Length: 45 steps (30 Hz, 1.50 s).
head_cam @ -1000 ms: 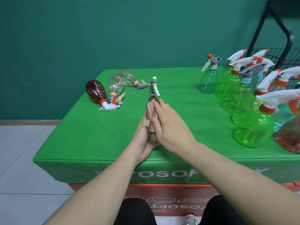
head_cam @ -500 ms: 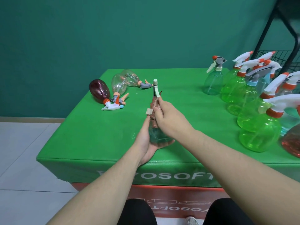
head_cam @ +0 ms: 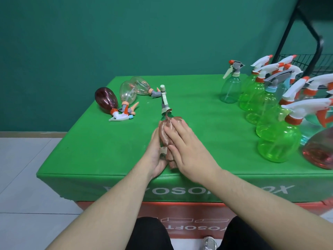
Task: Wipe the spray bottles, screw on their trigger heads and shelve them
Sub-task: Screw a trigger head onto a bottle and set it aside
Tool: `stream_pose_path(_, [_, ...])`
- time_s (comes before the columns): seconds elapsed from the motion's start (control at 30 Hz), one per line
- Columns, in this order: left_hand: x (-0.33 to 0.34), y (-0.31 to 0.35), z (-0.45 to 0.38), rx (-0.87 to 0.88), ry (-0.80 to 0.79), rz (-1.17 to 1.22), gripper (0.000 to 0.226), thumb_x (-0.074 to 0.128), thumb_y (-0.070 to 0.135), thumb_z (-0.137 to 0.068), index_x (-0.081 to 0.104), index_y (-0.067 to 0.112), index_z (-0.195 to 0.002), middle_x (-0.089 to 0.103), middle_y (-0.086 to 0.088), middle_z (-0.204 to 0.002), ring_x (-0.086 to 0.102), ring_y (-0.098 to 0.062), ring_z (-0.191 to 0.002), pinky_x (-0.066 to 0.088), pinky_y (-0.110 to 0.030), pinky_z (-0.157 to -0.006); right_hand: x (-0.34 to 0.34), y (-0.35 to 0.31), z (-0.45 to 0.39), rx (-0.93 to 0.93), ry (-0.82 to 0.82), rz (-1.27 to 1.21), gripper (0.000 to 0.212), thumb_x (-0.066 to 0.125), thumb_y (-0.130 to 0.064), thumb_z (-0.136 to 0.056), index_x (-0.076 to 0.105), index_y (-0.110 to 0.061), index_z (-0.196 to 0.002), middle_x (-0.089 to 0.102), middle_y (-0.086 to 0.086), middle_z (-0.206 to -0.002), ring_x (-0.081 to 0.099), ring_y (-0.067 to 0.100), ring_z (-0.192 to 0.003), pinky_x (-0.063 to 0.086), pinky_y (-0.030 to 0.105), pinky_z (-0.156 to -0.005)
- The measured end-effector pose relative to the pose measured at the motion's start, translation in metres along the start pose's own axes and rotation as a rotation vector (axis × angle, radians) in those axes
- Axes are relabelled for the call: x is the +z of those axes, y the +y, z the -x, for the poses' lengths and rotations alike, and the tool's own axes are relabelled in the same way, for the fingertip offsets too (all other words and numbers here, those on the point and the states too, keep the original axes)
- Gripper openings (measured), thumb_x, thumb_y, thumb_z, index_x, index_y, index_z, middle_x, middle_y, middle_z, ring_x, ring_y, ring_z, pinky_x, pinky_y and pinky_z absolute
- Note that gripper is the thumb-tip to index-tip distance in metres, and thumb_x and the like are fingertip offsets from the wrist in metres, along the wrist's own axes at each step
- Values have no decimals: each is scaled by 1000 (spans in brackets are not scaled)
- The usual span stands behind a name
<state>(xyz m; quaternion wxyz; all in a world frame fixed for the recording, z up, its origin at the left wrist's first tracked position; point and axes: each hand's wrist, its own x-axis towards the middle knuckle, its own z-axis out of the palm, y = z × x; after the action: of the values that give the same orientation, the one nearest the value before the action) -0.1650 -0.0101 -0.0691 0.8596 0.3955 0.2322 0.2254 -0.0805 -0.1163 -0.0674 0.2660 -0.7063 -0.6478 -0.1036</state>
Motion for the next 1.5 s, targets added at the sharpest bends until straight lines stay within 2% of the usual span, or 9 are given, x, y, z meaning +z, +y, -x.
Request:
stream_pose_path(0.17, [-4, -3, -4, 49, 31, 23, 91, 70, 67, -83, 51, 6, -148, 64, -19, -139, 61, -33, -131, 50, -49, -110, 11, 3, 21, -59, 107, -105, 50, 56, -11, -97, 41, -16, -143, 31, 14, -161, 20, 38, -153, 25, 52, -122])
stream_pose_path(0.23, [-5, -3, -3, 69, 22, 47, 111, 82, 68, -71, 40, 6, -153, 61, -22, -142, 58, -36, -133, 50, -52, -108, 9, 0, 23, -36, 123, -130, 47, 60, -15, -94, 45, -14, -139, 32, 13, -160, 21, 36, -152, 24, 47, -123])
stream_pose_path(0.37, [-7, -6, -6, 89, -26, 65, 114, 82, 69, -72, 37, 4, -154, 59, -22, -143, 58, -36, -134, 58, -44, -99, 5, -12, 20, 75, 163, -201, 36, 48, -34, -103, 60, -11, -127, 34, 12, -159, 25, 28, -152, 22, 39, -125])
stream_pose_path(0.5, [-4, -3, -3, 87, -23, 37, 94, 68, 66, -82, 47, 5, -150, 63, -18, -140, 62, -32, -129, 61, -38, -91, 9, -16, 12, 146, 183, -231, 34, 39, -29, -102, 60, -10, -122, 29, 16, -162, 22, 27, -153, 23, 41, -124])
stream_pose_path(0.63, [-5, -4, -1, 77, -30, 31, 82, 69, 56, -84, 51, 7, -148, 64, -18, -139, 64, -30, -128, 60, -36, -90, 13, -17, 7, 173, 211, -125, 54, 36, -28, -101, 36, -11, -152, 26, 9, -164, 17, 21, -155, 20, 44, -125])
stream_pose_path(0.93, [-2, -3, 4, 59, -65, -67, 46, 49, 54, -96, 72, 24, -124, 72, -7, -128, 69, -21, -114, 47, -51, -106, -4, -14, -30, 291, 71, -66, 63, 25, -37, -101, 19, -19, -161, 1, 7, -170, -3, 25, -156, 0, 37, -127])
stream_pose_path(1.1, [-3, -1, 5, 52, -52, -28, 41, 43, 48, -104, 68, 23, -125, 74, -8, -122, 70, -21, -103, 60, -44, -83, -16, -18, -56, 325, 29, -112, 60, 32, -34, -104, 19, -18, -161, 19, 8, -167, 24, 27, -151, 21, 39, -123])
stream_pose_path(1.3, [-1, 1, 4, 30, -19, -30, 40, 47, 48, -103, 69, 20, -122, 76, -9, -112, 75, -20, -86, 62, -39, -67, -23, -19, -64, 501, 58, -276, 49, 38, -31, -105, 31, -21, -152, 57, 8, -139, 58, 32, -118, 44, 38, -94])
stream_pose_path(1.5, [1, 0, 5, 46, -3, -19, 41, 40, 51, -106, 72, 29, -121, 75, -2, -123, 72, -17, -102, 54, -46, -93, -6, -22, -47, 368, 40, -43, 58, 28, -41, -99, 37, -25, -154, 28, 5, -164, 32, 31, -144, 29, 49, -118])
